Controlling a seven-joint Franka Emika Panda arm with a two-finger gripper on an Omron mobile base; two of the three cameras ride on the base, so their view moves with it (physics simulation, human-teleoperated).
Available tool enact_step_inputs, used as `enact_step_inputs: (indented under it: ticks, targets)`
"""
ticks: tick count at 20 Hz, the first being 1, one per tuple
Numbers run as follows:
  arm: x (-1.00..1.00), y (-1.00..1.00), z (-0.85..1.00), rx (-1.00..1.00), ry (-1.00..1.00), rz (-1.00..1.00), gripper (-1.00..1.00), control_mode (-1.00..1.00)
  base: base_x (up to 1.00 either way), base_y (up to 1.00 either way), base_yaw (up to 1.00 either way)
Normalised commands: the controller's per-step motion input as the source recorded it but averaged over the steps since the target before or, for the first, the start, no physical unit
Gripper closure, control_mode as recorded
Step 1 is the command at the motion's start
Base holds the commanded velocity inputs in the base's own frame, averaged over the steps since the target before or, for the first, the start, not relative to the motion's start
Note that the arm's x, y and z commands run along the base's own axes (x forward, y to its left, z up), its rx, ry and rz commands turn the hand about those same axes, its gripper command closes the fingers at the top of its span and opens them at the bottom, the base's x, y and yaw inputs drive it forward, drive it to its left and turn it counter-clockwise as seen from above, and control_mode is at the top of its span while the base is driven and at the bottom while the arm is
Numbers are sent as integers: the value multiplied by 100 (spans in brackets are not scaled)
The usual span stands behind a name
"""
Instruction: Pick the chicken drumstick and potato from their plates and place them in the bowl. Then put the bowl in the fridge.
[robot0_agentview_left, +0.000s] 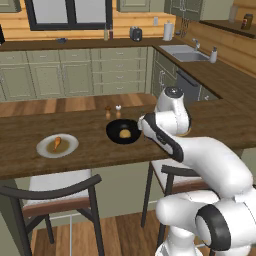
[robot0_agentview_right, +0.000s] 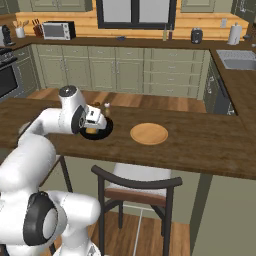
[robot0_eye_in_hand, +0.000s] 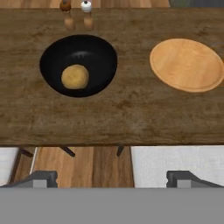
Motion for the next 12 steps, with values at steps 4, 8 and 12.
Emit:
enact_step_inputs:
  ticks: [4, 8, 12]
  targets:
    - [-57, 1, 34, 0, -17, 0, -100, -100, 0, 0, 0]
    - [-38, 12, 2, 0, -6, 0, -100, -100, 0, 0, 0]
    - [-25, 9, 1, 1, 0, 0, -100, 100, -45, 4, 0]
